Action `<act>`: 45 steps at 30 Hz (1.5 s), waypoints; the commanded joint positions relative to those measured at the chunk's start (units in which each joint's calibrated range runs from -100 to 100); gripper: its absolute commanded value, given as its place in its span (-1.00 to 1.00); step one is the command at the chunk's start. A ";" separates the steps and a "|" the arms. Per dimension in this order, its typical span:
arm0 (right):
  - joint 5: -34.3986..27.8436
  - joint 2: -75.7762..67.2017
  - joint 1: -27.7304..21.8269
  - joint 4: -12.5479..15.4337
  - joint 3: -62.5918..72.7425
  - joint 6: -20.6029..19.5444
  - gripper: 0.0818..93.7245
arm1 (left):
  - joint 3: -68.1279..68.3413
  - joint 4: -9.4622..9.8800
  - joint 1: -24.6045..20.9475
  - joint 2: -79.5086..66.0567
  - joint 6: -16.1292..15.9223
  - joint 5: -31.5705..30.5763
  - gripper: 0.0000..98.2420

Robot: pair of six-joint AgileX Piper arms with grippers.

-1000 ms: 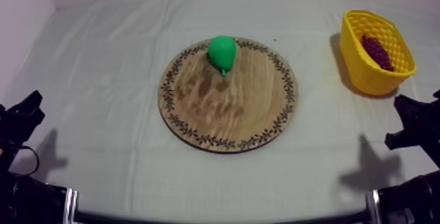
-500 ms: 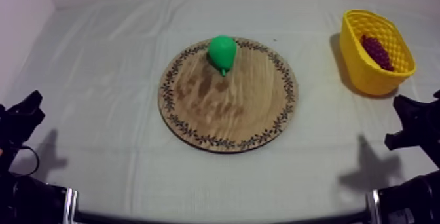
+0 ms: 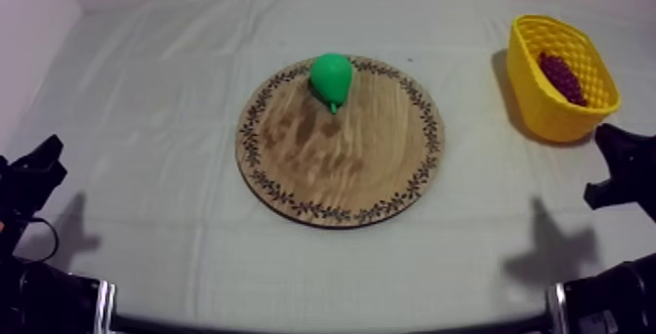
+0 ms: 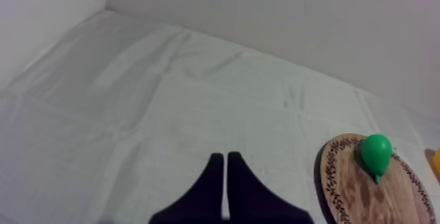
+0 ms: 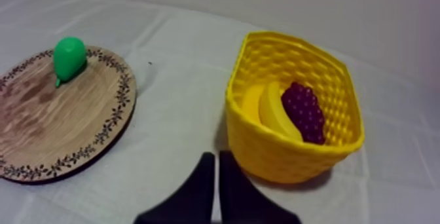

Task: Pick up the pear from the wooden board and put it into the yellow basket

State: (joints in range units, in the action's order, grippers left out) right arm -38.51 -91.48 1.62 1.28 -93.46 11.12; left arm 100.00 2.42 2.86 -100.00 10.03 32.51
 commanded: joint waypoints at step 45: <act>-47.52 90.47 32.29 -15.22 100.76 -23.01 -0.99 | 0.00 0.00 0.00 0.00 0.01 -0.01 -1.00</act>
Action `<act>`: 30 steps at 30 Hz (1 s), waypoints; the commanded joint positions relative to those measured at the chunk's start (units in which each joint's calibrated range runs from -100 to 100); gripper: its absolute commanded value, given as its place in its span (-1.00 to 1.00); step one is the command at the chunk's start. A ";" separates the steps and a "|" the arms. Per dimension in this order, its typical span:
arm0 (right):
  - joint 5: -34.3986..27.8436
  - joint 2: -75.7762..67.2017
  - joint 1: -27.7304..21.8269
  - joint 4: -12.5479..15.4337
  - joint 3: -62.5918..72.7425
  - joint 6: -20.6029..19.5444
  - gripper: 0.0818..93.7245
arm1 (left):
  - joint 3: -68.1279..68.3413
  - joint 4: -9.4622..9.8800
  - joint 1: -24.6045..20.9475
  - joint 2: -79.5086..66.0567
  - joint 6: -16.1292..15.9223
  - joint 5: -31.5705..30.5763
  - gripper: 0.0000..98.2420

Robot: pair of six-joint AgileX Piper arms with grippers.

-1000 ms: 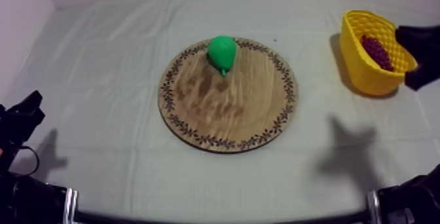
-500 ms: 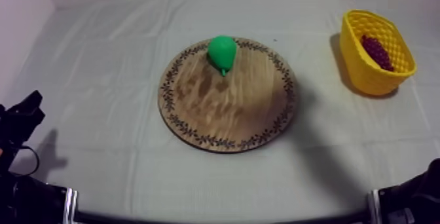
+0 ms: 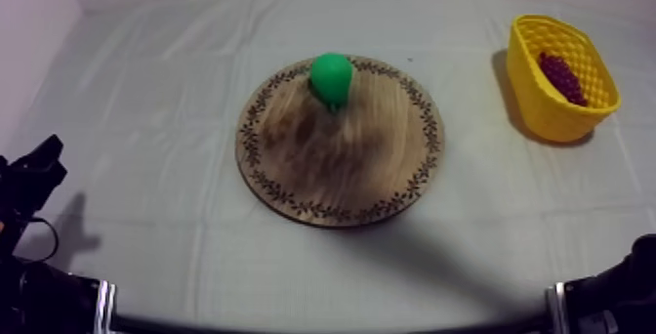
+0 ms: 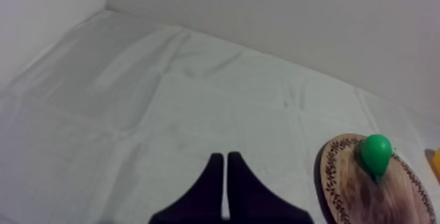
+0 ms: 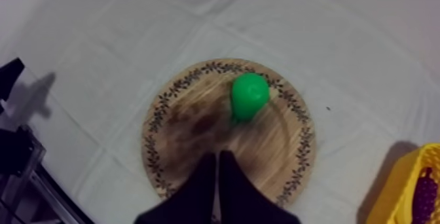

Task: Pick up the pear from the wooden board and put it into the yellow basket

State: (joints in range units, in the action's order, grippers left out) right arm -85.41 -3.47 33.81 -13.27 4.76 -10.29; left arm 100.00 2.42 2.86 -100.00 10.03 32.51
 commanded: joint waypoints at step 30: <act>-12.20 24.33 1.81 -8.70 21.77 -13.69 -0.99 | 0.00 0.00 0.00 0.00 0.01 -0.01 -1.00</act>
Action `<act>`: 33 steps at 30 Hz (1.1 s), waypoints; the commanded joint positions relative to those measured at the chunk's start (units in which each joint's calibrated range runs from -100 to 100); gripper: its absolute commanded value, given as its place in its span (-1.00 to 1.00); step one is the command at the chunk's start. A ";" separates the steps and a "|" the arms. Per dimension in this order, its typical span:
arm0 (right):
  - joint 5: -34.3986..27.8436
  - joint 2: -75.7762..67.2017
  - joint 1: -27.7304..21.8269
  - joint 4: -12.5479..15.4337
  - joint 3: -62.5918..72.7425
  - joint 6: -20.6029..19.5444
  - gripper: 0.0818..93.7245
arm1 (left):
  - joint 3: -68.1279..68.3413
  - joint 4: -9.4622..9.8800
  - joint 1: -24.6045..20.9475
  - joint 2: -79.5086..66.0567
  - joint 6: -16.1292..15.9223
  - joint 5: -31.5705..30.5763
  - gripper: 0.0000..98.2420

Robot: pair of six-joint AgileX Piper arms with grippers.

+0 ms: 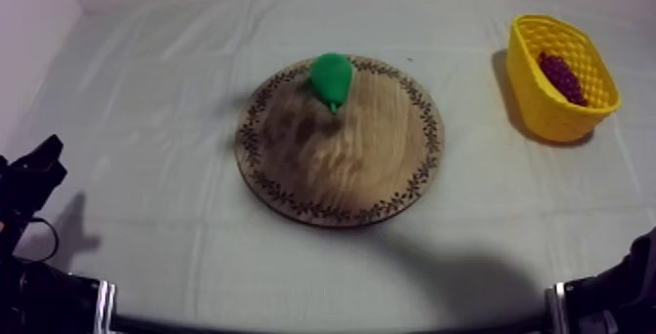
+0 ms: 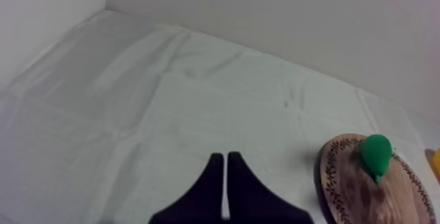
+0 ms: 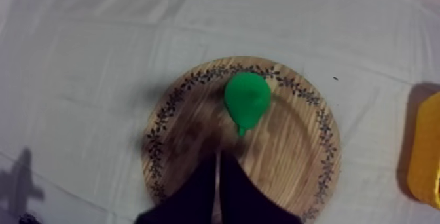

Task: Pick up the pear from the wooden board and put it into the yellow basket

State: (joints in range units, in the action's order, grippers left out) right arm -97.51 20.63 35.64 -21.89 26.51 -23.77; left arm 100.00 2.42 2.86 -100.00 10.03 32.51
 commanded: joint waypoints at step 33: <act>11.60 5.87 -3.51 3.87 -9.11 1.41 0.51 | 0.00 0.00 0.00 0.00 0.01 -0.01 -1.00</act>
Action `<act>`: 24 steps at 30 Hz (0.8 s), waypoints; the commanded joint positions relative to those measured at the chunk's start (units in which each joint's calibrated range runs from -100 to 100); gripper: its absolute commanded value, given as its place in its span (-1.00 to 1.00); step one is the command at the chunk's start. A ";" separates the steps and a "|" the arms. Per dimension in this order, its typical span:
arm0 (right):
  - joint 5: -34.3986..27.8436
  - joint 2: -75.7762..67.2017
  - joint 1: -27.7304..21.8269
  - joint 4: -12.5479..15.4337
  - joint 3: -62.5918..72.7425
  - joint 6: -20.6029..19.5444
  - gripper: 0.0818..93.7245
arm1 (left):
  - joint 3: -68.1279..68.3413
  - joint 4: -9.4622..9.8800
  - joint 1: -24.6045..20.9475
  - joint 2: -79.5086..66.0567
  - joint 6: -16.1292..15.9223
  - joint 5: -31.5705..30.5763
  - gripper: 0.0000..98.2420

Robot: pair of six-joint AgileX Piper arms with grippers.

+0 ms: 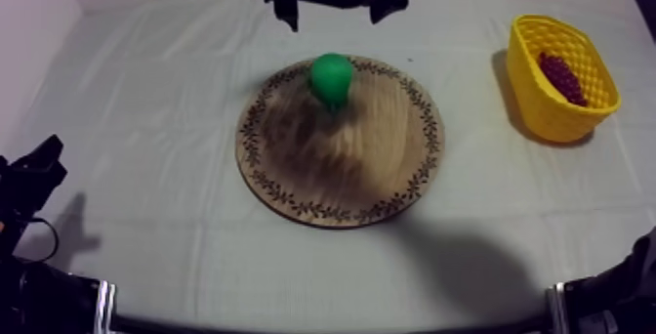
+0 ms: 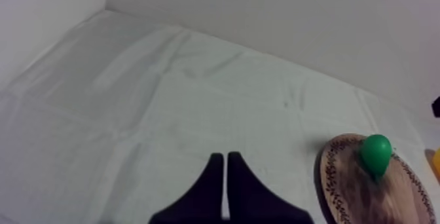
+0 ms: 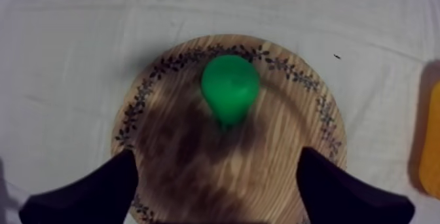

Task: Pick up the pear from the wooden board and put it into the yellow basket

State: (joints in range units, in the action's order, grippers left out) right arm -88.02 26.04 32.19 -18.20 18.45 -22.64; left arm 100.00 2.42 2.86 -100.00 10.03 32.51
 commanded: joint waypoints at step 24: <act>14.99 21.37 -3.11 0.60 6.10 4.61 0.48 | 0.00 0.00 0.00 0.00 0.01 -0.01 -1.00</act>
State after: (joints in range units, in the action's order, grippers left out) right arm -72.96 46.71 29.05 -17.46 24.26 -17.74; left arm 100.00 2.42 2.86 -100.00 10.03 32.51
